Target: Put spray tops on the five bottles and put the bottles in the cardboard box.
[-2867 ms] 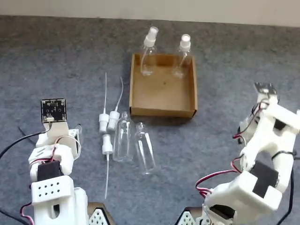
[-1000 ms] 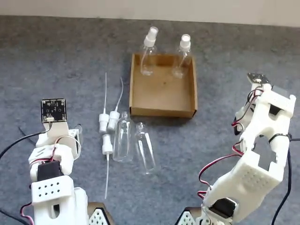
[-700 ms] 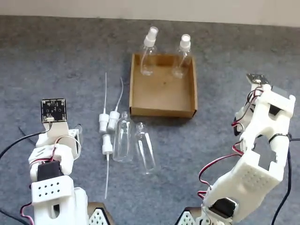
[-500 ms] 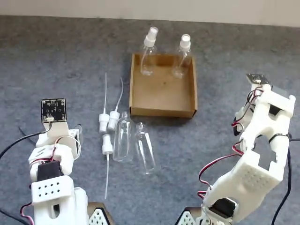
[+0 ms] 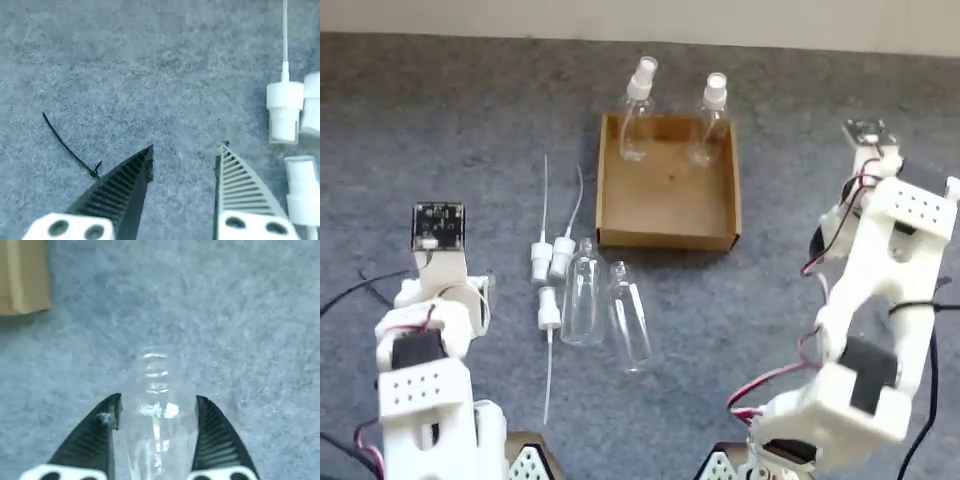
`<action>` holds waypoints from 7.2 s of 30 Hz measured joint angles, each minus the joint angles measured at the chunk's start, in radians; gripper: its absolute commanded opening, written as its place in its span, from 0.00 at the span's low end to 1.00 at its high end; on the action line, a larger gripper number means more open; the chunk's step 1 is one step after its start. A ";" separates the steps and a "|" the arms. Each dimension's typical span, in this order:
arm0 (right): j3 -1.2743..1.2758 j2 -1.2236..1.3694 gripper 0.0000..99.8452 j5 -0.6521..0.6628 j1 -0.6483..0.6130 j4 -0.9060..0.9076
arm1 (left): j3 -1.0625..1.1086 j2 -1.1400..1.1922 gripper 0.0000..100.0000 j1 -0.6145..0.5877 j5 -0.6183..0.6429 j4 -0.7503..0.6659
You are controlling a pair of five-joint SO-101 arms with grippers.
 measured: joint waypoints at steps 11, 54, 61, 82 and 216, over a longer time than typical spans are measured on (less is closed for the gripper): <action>0.545 -0.549 0.00 0.017 -0.167 -0.178 | -0.563 0.655 0.19 0.114 -0.344 0.322; 0.779 -0.967 0.00 -0.175 -0.423 -0.180 | -1.003 1.261 0.18 -0.055 -0.150 0.210; 0.779 -0.967 0.00 -0.175 -0.423 -0.180 | -0.769 0.916 0.19 -0.163 -0.322 0.224; 0.779 -0.967 0.00 -0.175 -0.423 -0.176 | -0.896 0.971 0.19 0.256 -0.950 0.520; 0.779 -0.974 0.00 -0.272 -0.603 -0.368 | -1.347 0.609 0.01 0.321 -0.130 0.701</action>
